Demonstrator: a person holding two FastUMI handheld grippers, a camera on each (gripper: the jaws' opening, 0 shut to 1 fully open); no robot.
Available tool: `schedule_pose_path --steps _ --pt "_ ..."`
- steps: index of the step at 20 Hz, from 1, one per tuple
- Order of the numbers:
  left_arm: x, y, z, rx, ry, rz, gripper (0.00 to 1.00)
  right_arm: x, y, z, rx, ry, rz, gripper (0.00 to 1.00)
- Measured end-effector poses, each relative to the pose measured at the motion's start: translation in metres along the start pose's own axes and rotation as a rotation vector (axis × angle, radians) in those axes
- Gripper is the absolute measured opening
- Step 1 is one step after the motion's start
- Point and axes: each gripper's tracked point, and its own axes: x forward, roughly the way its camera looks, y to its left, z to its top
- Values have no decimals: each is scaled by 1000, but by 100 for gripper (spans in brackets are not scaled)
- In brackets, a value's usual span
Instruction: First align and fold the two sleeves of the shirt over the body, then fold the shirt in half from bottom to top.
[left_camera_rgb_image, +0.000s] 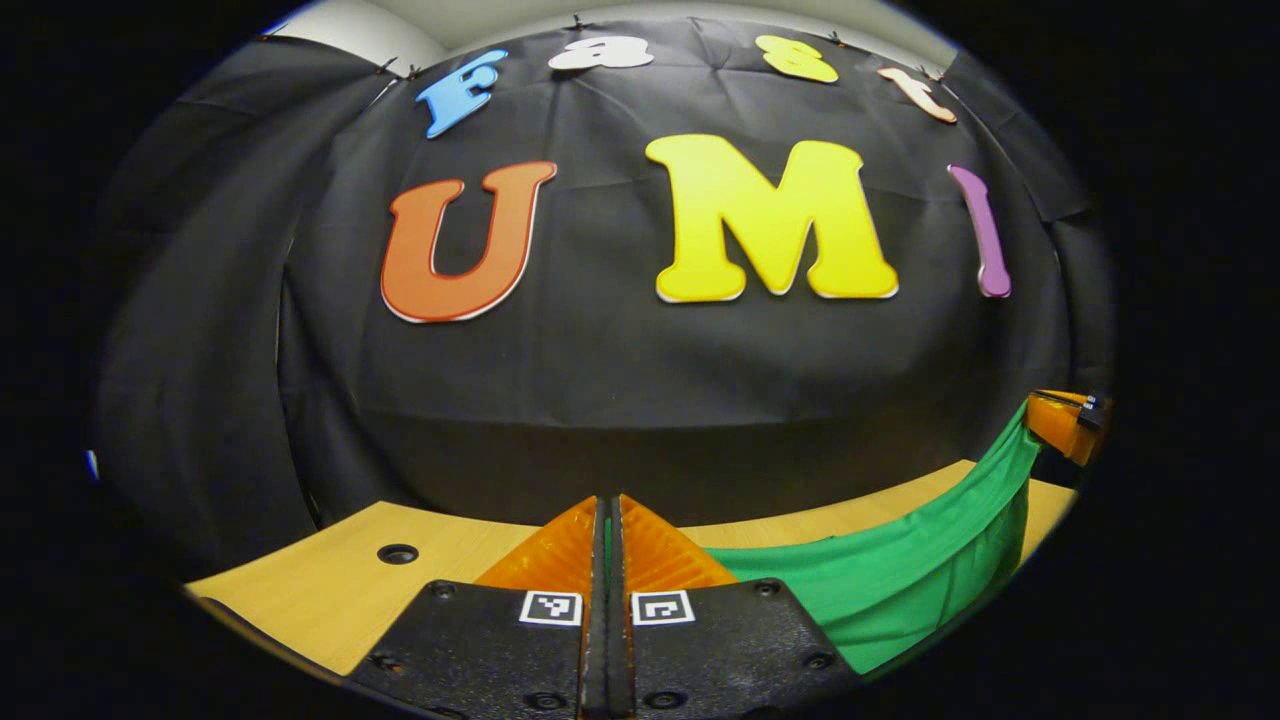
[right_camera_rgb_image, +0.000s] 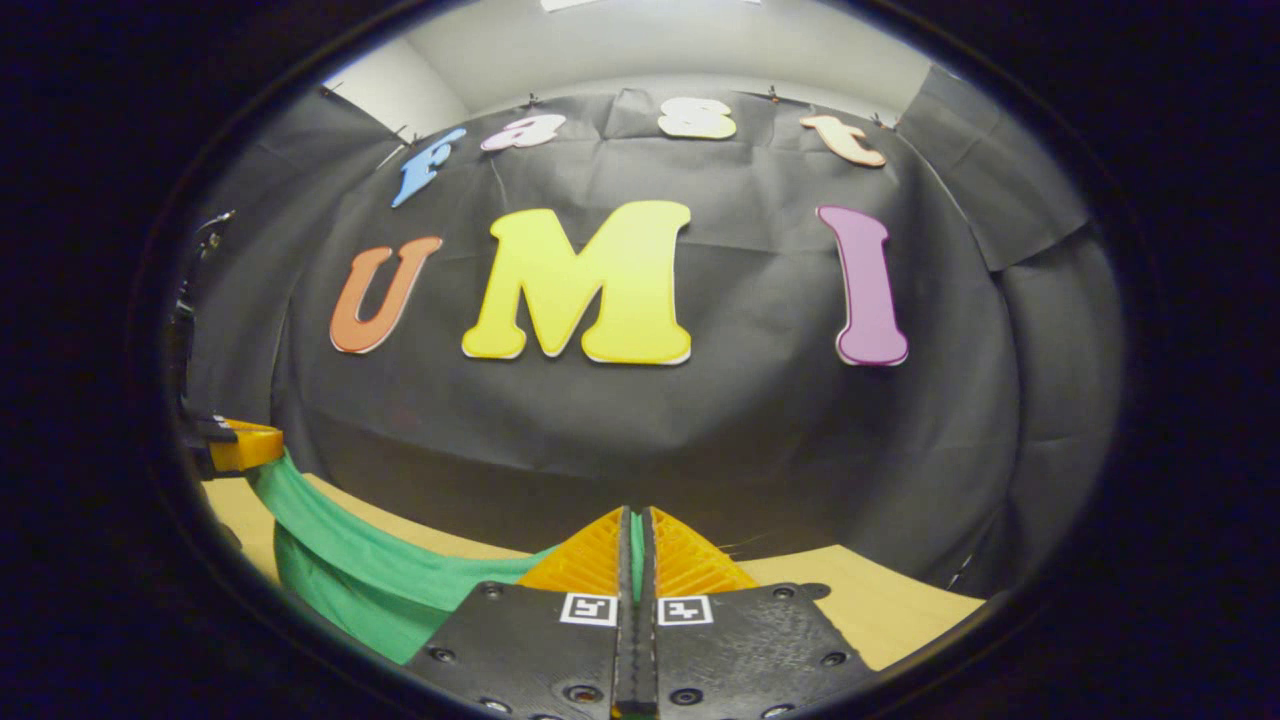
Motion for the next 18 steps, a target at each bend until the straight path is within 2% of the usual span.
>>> schedule_pose_path --steps 1,3,6,7,10,11,12,13,14,15,17,18 --pt "18 -4 -12 -19 5 -21 5 20 -3 -19 26 40 -19 0" --pt "51 -7 -28 4 11 -45 6 54 -10 -49 77 100 -47 0" --pt "88 -13 -40 24 32 -66 6 101 -19 -68 62 131 -65 0" --pt "99 -16 -44 32 39 -68 6 109 -20 -73 60 142 -63 2" --pt "108 -16 -64 80 72 -63 6 122 -26 -92 19 169 -84 0" --pt "111 -13 -68 76 82 -56 6 125 -28 -99 -18 172 -91 2" --pt "110 -11 -71 47 83 -49 6 126 -27 -105 -43 178 -90 0" --pt "106 -9 -73 5 77 -38 11 123 -26 -110 -53 183 -82 6" --pt "102 -11 -73 -30 79 -47 19 122 -21 -110 -51 181 -56 29" --pt "101 -12 -74 -55 84 -58 46 119 -16 -110 -54 175 -34 51" --pt "93 -3 -71 -25 65 -15 100 115 -19 -99 -58 140 -38 96" --pt "89 2 -68 4 52 9 100 113 -21 -92 -52 118 -47 96"
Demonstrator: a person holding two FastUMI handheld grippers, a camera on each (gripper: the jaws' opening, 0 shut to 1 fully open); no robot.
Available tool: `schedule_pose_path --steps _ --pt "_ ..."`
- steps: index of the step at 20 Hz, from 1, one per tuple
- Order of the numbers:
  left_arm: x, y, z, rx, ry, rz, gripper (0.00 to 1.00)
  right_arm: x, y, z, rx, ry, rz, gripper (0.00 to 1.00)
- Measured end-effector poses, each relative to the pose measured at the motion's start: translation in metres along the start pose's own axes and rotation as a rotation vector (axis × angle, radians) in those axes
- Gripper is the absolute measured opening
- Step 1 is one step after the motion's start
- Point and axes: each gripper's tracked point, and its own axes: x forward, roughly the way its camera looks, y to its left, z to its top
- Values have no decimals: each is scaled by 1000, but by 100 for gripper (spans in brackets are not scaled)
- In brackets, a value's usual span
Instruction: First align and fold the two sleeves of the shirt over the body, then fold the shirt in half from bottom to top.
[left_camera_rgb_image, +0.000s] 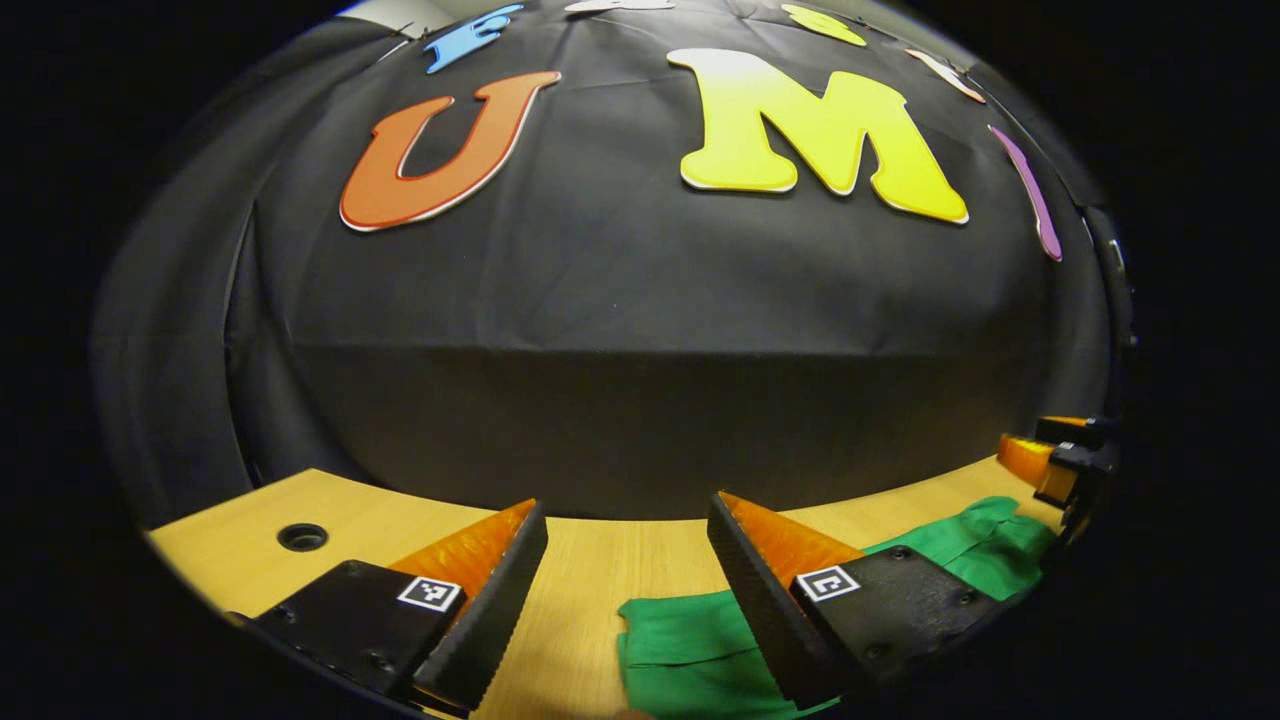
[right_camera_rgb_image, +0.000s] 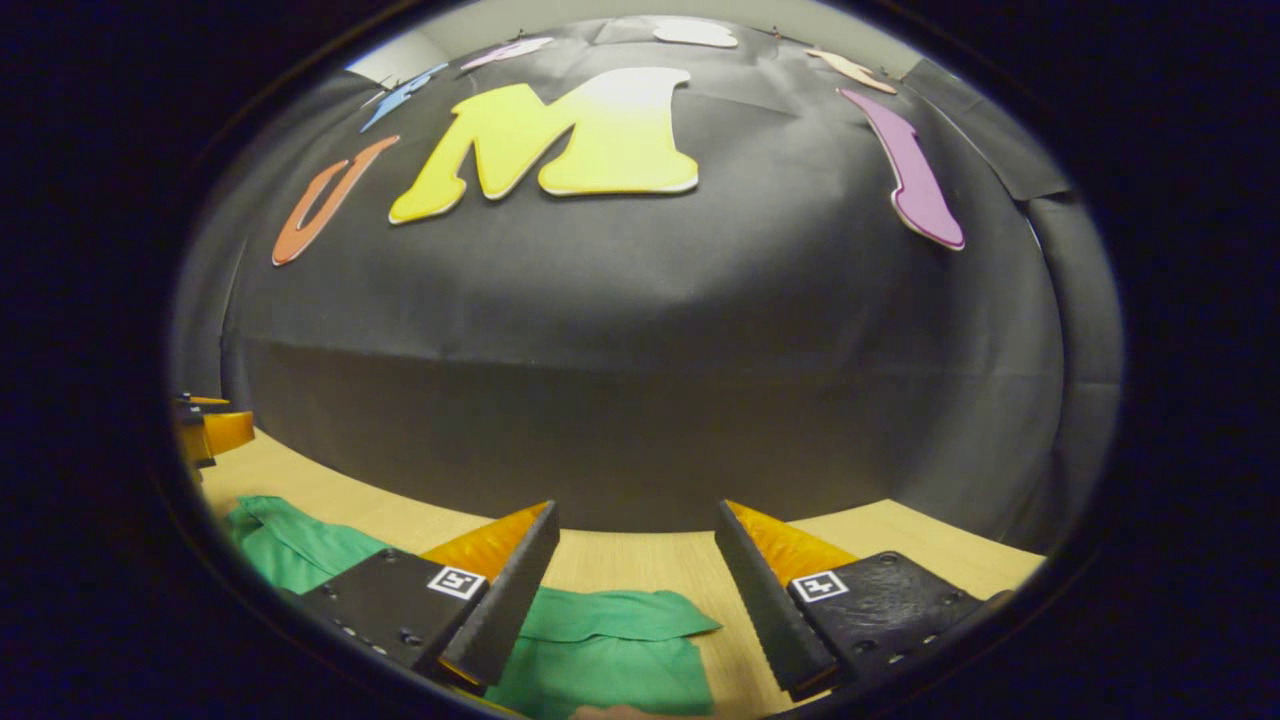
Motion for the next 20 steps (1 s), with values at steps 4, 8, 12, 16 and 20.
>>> schedule_pose_path --steps 4,8,12,16,20 --pt "-19 5 5 51 -44 17 100 -21 -30 26 28 -92 -109 95" --pt "-51 -4 11 87 -100 4 100 -56 -73 52 33 -233 -245 96" --pt "-82 -16 3 108 -86 -5 100 -88 -99 49 105 -228 -296 96" --pt "-116 -19 -1 109 -71 -7 100 -121 -112 48 143 -227 -319 96" --pt "-153 -28 -2 79 -59 -26 100 -158 -110 39 118 -179 -316 96"
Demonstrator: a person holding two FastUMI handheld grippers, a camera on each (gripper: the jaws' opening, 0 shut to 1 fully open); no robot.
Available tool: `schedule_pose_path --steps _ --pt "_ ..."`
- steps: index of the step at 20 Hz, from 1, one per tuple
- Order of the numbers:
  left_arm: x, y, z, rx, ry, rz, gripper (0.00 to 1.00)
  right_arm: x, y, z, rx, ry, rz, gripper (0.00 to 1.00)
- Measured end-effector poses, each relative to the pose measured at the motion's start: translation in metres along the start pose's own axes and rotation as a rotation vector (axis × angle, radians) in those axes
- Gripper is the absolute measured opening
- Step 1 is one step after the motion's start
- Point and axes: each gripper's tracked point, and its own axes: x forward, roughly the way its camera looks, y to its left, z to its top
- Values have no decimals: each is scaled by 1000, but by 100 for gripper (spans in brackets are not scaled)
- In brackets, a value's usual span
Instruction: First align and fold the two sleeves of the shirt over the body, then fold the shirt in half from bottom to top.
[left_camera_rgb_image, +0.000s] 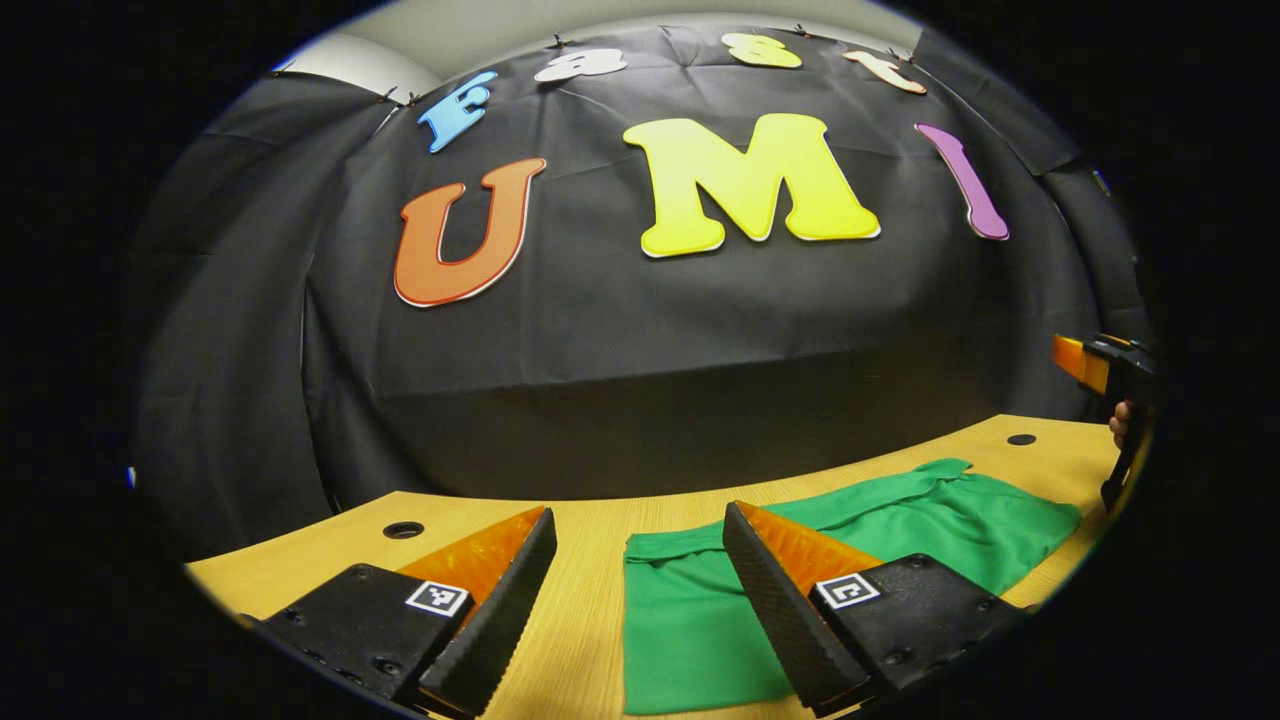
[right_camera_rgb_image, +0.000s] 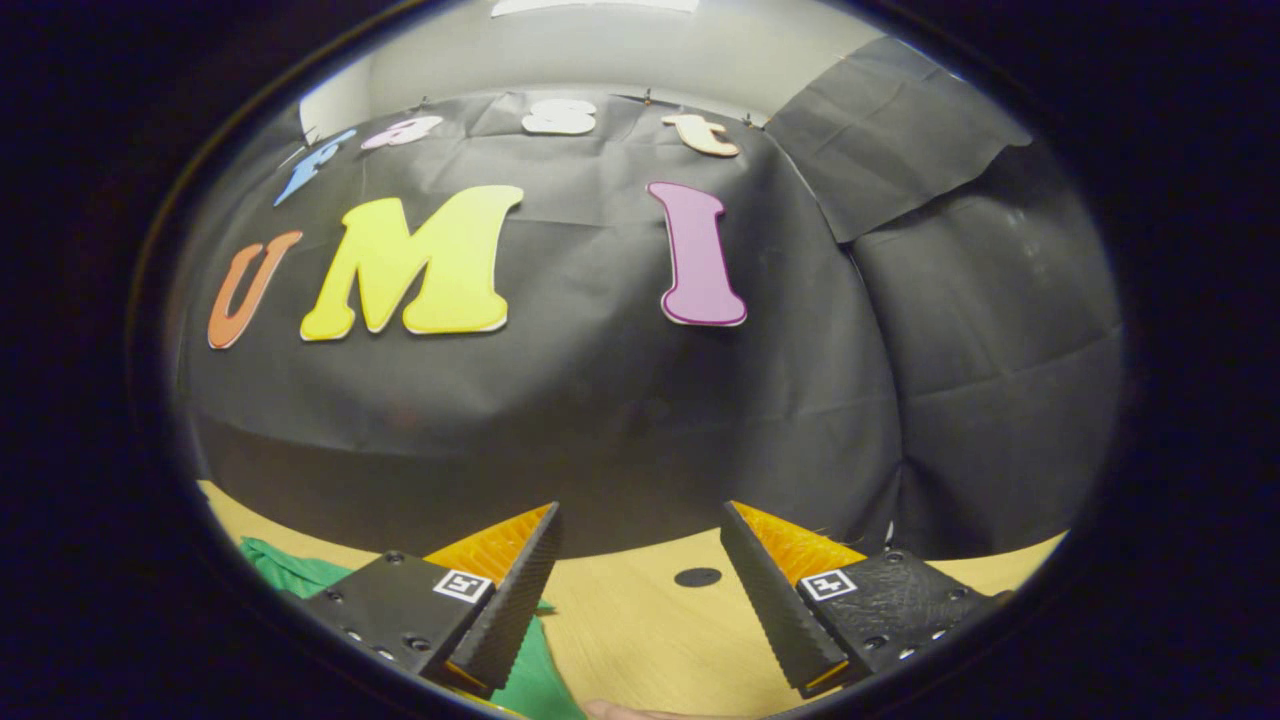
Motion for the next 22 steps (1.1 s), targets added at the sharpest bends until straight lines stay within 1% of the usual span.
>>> schedule_pose_path --steps 1,4,6,7,8,9,12,13,14,16,17,18,20,21,22 --pt "-10 -6 -3 -17 16 -16 100 -11 -2 2 -6 4 10 96" --pt "-45 -16 -2 -41 42 -23 100 -49 -6 6 -42 16 48 96" --pt "-70 -29 -2 -50 77 -44 100 -77 -10 9 -92 34 68 96" --pt "-86 -34 5 -44 69 -52 100 -91 -14 16 -116 30 69 96" --pt "-98 -35 14 -31 46 -41 100 -107 -14 25 -128 20 84 94" --pt "-115 -39 29 -16 28 -38 100 -124 -14 34 -135 14 108 96" --pt "-158 -53 60 24 4 -58 100 -168 -20 64 -154 -4 156 96" --pt "-172 -55 72 39 -6 -50 100 -185 -20 73 -157 -2 177 95" --pt "-184 -60 85 31 -25 -52 100 -199 -20 80 -163 2 202 95" --pt "-209 -83 103 -1 -30 -119 100 -226 -17 90 -199 28 263 94" --pt "-219 -87 107 0 -17 -122 100 -239 -17 96 -218 42 289 95" --pt "-228 -86 112 12 -3 -107 100 -253 -19 99 -229 62 312 95" --pt "-247 -85 124 26 8 -99 100 -278 -21 106 -204 111 361 93" --pt "-256 -85 126 14 18 -98 100 -292 -16 106 -168 149 416 92" --pt "-263 -89 126 -10 37 -112 100 -301 -16 103 -145 192 442 94"
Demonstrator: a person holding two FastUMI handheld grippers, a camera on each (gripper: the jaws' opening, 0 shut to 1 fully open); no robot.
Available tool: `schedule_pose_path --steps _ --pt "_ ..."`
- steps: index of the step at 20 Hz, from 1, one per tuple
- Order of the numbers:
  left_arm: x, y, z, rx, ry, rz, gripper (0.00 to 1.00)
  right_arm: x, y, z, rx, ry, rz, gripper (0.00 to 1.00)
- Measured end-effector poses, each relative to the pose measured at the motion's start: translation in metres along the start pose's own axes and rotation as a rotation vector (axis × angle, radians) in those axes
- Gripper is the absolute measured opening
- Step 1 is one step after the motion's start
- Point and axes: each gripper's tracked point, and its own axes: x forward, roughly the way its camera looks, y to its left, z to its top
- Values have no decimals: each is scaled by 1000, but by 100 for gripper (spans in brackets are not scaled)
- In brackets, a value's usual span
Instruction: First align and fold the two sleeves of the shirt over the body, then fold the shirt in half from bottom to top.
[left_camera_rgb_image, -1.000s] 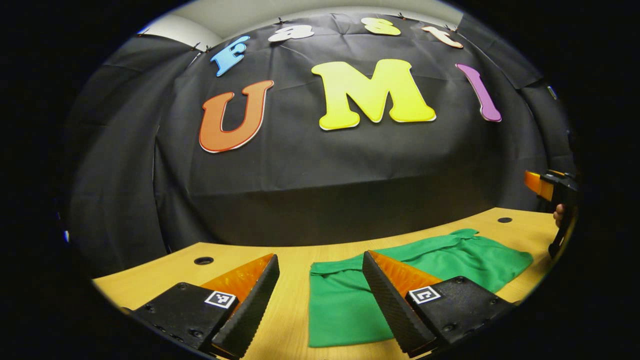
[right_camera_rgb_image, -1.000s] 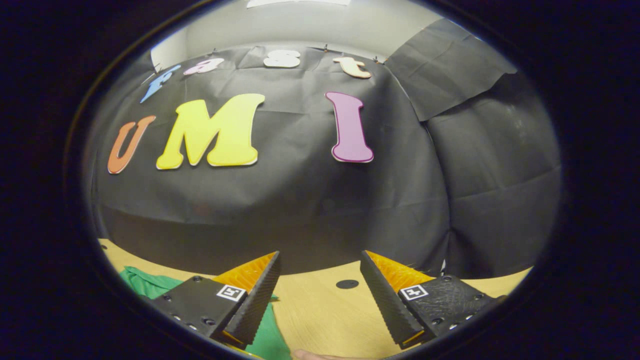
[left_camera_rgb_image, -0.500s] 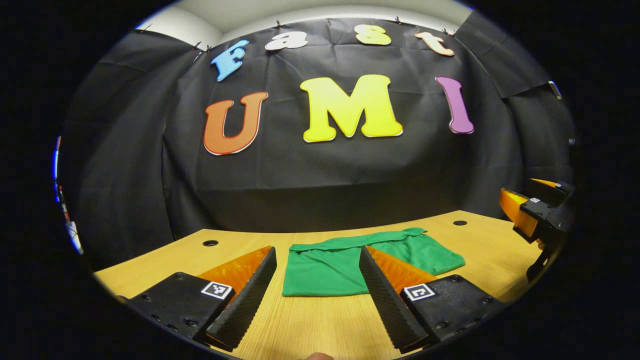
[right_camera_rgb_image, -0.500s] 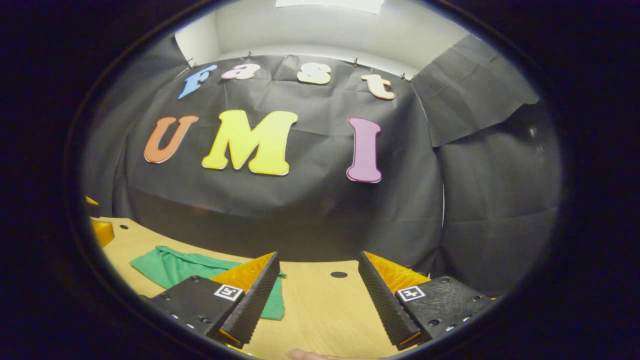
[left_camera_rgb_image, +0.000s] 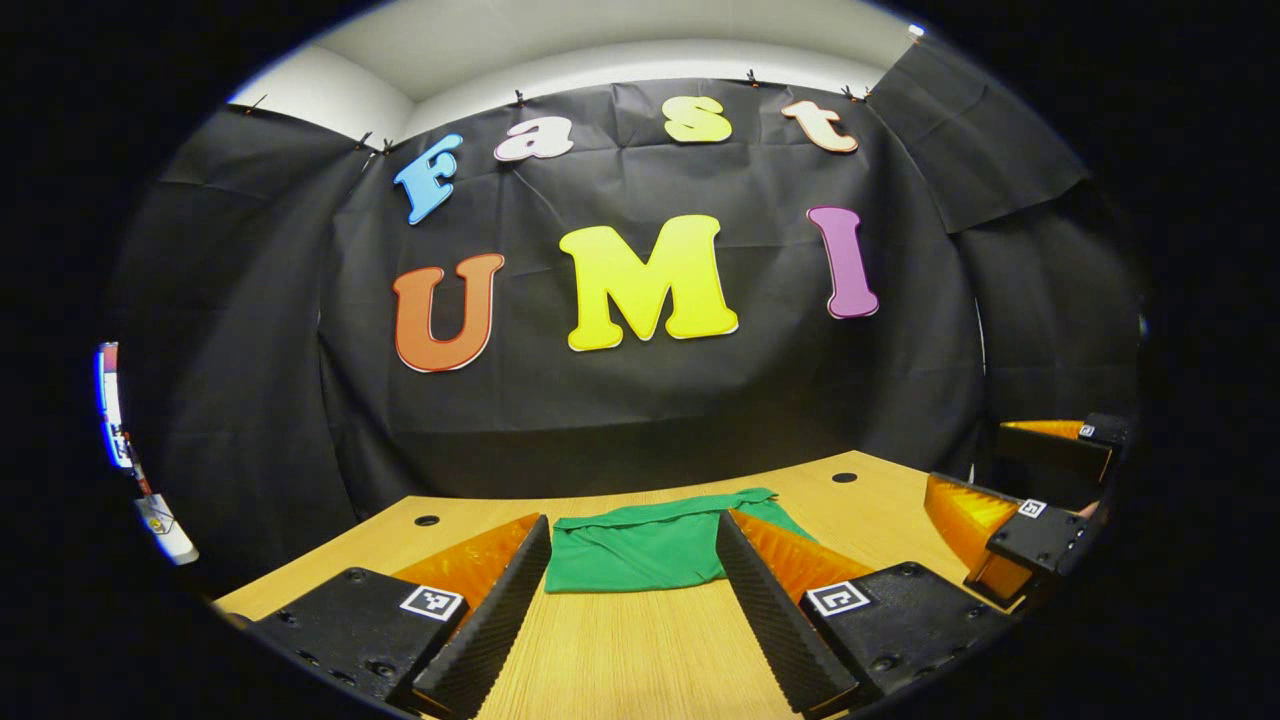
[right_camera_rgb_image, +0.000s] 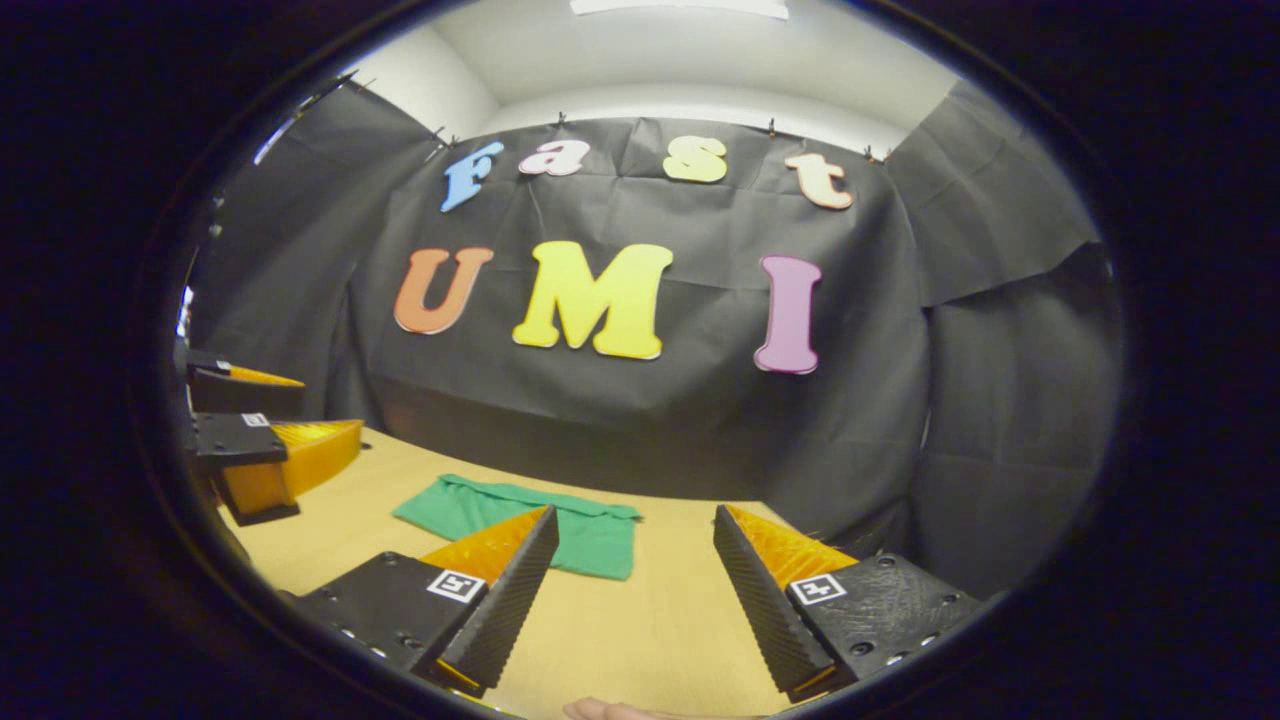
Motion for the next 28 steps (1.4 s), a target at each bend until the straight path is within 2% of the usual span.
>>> schedule_pose_path --steps 2,4,6,10,14,22,28 --pt "-18 -10 4 -30 6 -30 100 -14 -7 -1 20 43 -13 96" --pt "-33 -4 11 -25 -18 -11 100 -27 0 7 34 25 28 95" --pt "-39 -6 10 -37 -33 -29 100 -42 6 2 30 23 52 95" --pt "-40 -5 8 -50 -25 -44 100 -55 4 4 -29 -18 11 95" --pt "-40 -1 8 -62 -25 -25 100 -66 5 9 -58 -55 -2 96" --pt "-45 0 14 -47 -49 -8 100 -65 1 1 -53 -50 -3 96" --pt "-41 9 10 -82 -46 45 100 -56 -9 -8 -67 -31 -20 97"
